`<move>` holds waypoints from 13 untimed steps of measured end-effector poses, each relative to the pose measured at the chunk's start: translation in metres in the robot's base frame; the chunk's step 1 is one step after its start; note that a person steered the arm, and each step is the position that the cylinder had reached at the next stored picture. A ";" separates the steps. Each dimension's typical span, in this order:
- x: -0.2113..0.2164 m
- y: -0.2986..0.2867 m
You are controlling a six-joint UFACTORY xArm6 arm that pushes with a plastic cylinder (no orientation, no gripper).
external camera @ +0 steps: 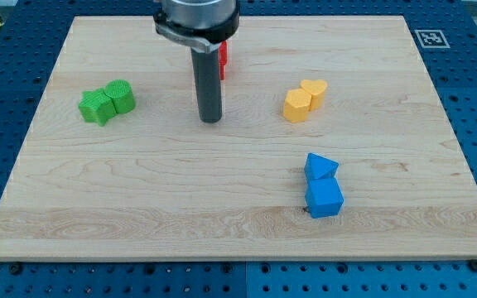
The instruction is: Slightly move the yellow blocks towards bottom
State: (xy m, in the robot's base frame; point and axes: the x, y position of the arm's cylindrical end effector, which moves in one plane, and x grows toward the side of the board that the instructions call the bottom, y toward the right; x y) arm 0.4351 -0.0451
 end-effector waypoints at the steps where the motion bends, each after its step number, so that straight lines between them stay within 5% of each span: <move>1: 0.002 0.000; 3: 0.043 0.029; 5: 0.035 0.096; 13: 0.035 0.209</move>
State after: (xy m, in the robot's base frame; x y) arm 0.4698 0.1635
